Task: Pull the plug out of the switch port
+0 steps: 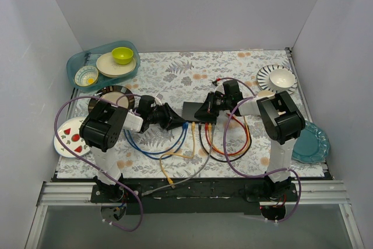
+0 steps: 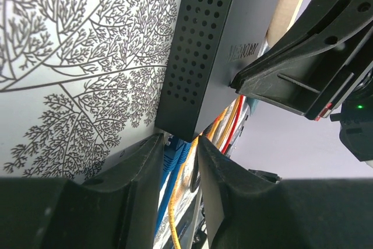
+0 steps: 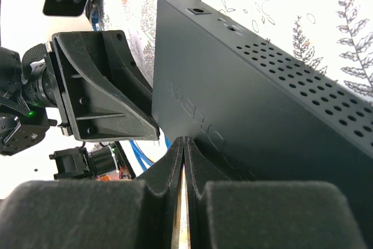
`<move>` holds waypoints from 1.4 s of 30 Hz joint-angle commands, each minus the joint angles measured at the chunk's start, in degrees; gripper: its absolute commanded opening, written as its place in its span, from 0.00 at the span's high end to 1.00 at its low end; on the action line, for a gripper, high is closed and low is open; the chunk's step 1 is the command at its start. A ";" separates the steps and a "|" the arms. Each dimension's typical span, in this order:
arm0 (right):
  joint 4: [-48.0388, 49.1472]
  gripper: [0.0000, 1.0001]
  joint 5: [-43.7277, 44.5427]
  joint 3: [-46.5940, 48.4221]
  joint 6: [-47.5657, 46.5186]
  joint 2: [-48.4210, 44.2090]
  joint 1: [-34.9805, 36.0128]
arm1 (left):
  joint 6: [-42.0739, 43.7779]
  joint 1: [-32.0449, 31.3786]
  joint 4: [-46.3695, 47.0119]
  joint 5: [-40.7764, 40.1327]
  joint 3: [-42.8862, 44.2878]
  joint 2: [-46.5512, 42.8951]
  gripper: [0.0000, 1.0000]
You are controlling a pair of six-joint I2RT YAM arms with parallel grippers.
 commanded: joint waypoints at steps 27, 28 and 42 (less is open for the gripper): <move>-4.57 0.93 2.32 1.39 -2.59 4.87 0.60 | -2.98 -0.39 5.02 2.93 -4.46 1.09 1.00; -4.31 0.94 2.15 1.47 -2.15 5.13 0.60 | -2.89 -0.39 5.02 3.11 -5.33 0.91 1.00; -4.66 0.94 1.97 2.18 -2.32 6.63 0.42 | 0.18 -0.21 -0.85 3.38 -9.38 -3.39 1.00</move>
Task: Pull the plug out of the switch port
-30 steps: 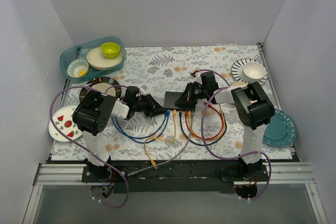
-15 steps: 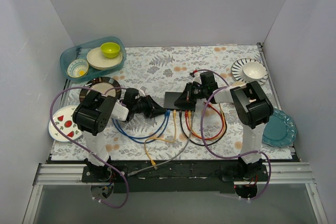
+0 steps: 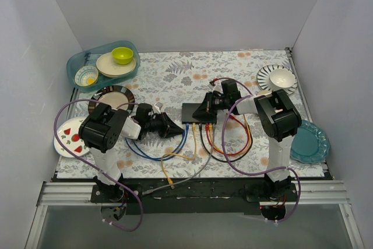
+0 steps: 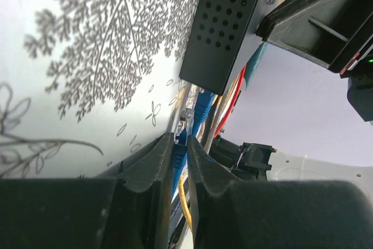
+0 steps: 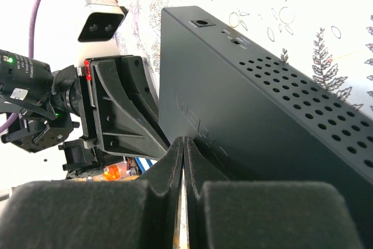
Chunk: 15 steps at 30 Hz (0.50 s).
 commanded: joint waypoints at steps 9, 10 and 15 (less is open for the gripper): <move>-5.82 0.95 6.10 0.06 -3.51 3.30 0.29 | 12.54 1.13 -46.54 -33.09 6.89 -17.69 1.00; -5.82 0.95 6.28 0.06 -3.68 3.22 0.29 | 12.37 1.30 -49.21 -36.12 9.07 -17.97 1.00; -6.97 0.95 6.46 0.58 -4.21 3.04 0.29 | 12.45 2.18 -55.12 -44.48 12.35 -20.07 0.75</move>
